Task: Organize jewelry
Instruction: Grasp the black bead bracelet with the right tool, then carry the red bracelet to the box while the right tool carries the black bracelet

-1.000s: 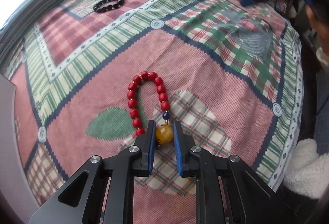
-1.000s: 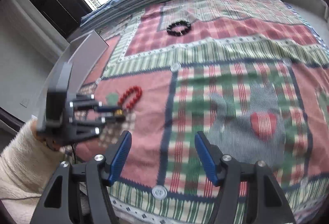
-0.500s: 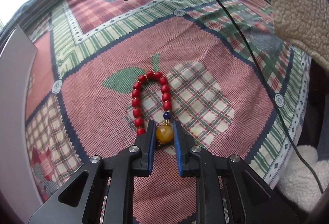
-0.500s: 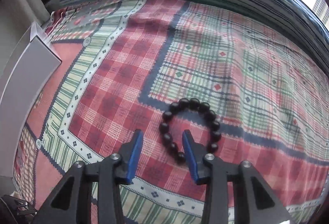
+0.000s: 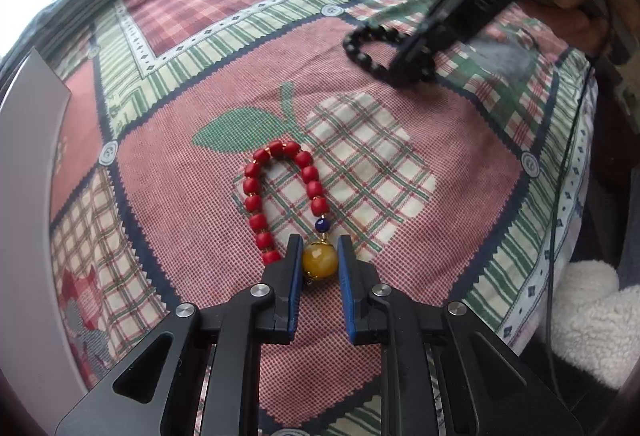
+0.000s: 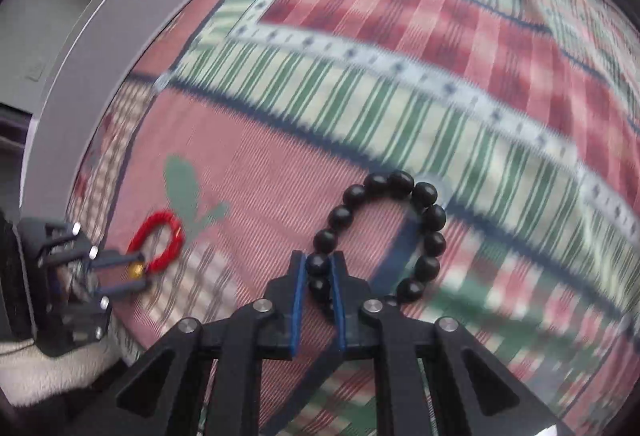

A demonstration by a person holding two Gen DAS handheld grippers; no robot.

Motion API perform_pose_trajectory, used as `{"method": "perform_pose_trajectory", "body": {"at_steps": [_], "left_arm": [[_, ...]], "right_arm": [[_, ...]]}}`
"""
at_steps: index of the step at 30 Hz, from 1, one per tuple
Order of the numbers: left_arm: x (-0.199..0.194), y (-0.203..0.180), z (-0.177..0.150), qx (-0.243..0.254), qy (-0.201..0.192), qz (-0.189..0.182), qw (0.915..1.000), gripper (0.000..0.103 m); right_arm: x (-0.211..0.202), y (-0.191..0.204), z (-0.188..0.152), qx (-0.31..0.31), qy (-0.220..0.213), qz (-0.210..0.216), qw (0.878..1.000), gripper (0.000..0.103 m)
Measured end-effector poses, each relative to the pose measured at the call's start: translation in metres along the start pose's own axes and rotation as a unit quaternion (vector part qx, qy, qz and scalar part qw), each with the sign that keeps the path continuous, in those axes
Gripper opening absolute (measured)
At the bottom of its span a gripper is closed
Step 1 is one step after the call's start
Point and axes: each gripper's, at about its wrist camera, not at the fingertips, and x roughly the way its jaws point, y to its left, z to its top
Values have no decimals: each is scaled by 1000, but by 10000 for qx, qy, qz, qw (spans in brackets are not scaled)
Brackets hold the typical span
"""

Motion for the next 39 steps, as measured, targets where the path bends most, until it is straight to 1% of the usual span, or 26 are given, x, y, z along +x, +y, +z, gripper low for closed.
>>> {"method": "perform_pose_trajectory", "body": {"at_steps": [2, 3, 4, 5, 6, 7, 8, 11, 12, 14, 15, 16, 17, 18, 20, 21, 23, 26, 28, 29, 31, 33, 35, 37, 39], "left_arm": [[-1, 1, -2, -2, 30, -125, 9999, 16], [-1, 4, -1, -11, 60, -234, 9997, 22], [-1, 7, -1, -24, 97, -419, 9991, 31], [-2, 11, 0, -26, 132, -641, 9979, 38], [-2, 14, 1, -14, 152, -810, 9966, 49], [-1, 16, 1, 38, 171, -863, 9961, 50], [-1, 15, 1, 141, 196, -858, 9960, 50], [0, 9, 2, 548, 243, -708, 9957, 49], [0, 5, 2, 649, 257, -639, 9955, 49], [1, 1, 2, 747, 280, -535, 9954, 48], [1, 1, 2, 735, 292, -520, 9955, 45], [1, 2, 2, 683, 301, -522, 9958, 37], [0, 5, 2, 594, 308, -527, 9964, 30], [0, 9, 2, 462, 329, -562, 9968, 16], [0, 21, 2, 72, 347, -782, 9963, 15], [-1, 25, 2, -99, 315, -855, 9958, 15], [-3, 31, -1, -420, 211, -986, 9940, 15], [-21, 38, -7, -946, -96, -1431, 9851, 15], [-36, 46, -9, -1335, -326, -1696, 9759, 15], [-45, 50, -9, -1533, -441, -1823, 9702, 15], [-64, 61, -11, -1951, -698, -2102, 9555, 15], [-83, 70, -10, -2289, -931, -2274, 9419, 15], [-104, 78, -14, -2559, -1147, -2366, 9303, 15], [-123, 84, -18, -2793, -1304, -2262, 9240, 15], [-145, 92, -26, -2986, -1468, -2091, 9195, 15]], "right_arm": [[3, 10, -26, 211, -14, 202, 9996, 13], [5, 12, -35, 339, -59, 207, 9992, 14], [5, 12, -43, 473, -162, 197, 9986, 14], [3, 11, -47, 584, -302, 207, 9976, 17], [1, 9, -50, 658, -404, 313, 9965, 28], [-2, 7, -54, 702, -487, 464, 9953, 35], [-3, 7, -57, 722, -568, 484, 9946, 42], [-7, 15, -67, 489, -619, 80, 9968, 42], [-3, 23, -60, 367, -613, -112, 9974, 42], [2, 37, -58, 84, -611, -476, 9970, 42], [3, 41, -59, -31, -624, -623, 9961, 42], [4, 45, -60, -98, -659, -750, 9950, 41], [5, 46, -62, -124, -698, -905, 9934, 33], [5, 47, -62, -127, -737, -1046, 9917, 14], [4, 44, -66, 12, -801, -922, 9925, 13], [1, 41, -68, 113, -854, -789, 9932, 13], [-8, 35, -77, 333, -1052, -387, 9931, 13], [-27, 31, -89, 693, -1437, 287, 9868, 13], [-39, 30, -93, 877, -1675, 676, 9796, 13], [-44, 31, -95, 952, -1777, 846, 9758, 13], [-55, 34, -97, 1062, -1948, 1116, 9687, 13], [-68, 37, -98, 1095, -2094, 1316, 9627, 13], [-78, 45, -95, 1091, -2241, 1512, 9565, 13], [-88, 58, -89, 1006, -2373, 1615, 9526, 13], [-98, 74, -81, 839, -2474, 1587, 9521, 13]]}}
